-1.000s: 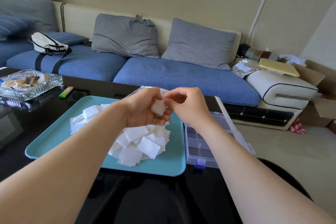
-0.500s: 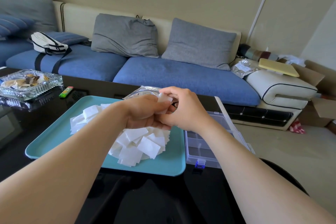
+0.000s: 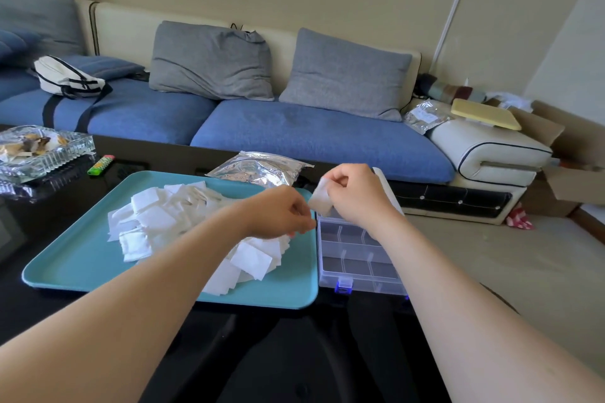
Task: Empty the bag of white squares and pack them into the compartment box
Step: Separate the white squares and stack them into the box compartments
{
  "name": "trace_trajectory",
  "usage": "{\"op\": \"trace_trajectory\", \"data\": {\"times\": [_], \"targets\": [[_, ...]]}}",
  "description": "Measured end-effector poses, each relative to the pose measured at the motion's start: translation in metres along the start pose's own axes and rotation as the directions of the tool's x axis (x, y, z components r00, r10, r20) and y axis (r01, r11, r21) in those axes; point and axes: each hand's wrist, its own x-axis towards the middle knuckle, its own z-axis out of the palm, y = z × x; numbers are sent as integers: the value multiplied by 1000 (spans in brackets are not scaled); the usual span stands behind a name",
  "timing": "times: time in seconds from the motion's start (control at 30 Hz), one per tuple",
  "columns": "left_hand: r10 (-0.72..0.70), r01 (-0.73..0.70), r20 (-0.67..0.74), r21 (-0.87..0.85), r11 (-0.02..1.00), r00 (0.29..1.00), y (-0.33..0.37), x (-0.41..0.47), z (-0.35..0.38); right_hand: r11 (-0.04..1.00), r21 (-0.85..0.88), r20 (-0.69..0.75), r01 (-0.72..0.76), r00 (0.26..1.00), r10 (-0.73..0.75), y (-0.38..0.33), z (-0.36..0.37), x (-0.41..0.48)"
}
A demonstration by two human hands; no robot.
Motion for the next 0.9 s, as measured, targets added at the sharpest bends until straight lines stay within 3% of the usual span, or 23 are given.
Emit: {"op": "trace_trajectory", "data": {"times": [0.07, 0.17, 0.37, 0.53, 0.7, 0.9], "targets": [[5, -5, 4, 154, 988, 1000, 2, 0, 6, 989, -143, 67, -25, 997, 35, 15, 2, 2], [-8, -2, 44, 228, 974, 999, 4, 0, 15, 957, -288, 149, 24, 989, 20, 29, 7, 4], [39, -51, 65, 194, 980, 997, 3, 2, 25, 931, -363, 163, 29, 986, 33, 37, 4, 10], [109, -122, 72, 219, 968, 992, 6, 3, 26, 940, -341, 410, 22, 903, 127, 36, -3, 5], [122, -124, 25, 263, 957, 992, 9, 4, 27, 929, -367, 376, -45, 907, 192, 41, 0, 4], [119, -139, 94, 244, 960, 988, 11, 0, 18, 850, -517, 332, 106, 940, 84, 32, 12, -1]]}}
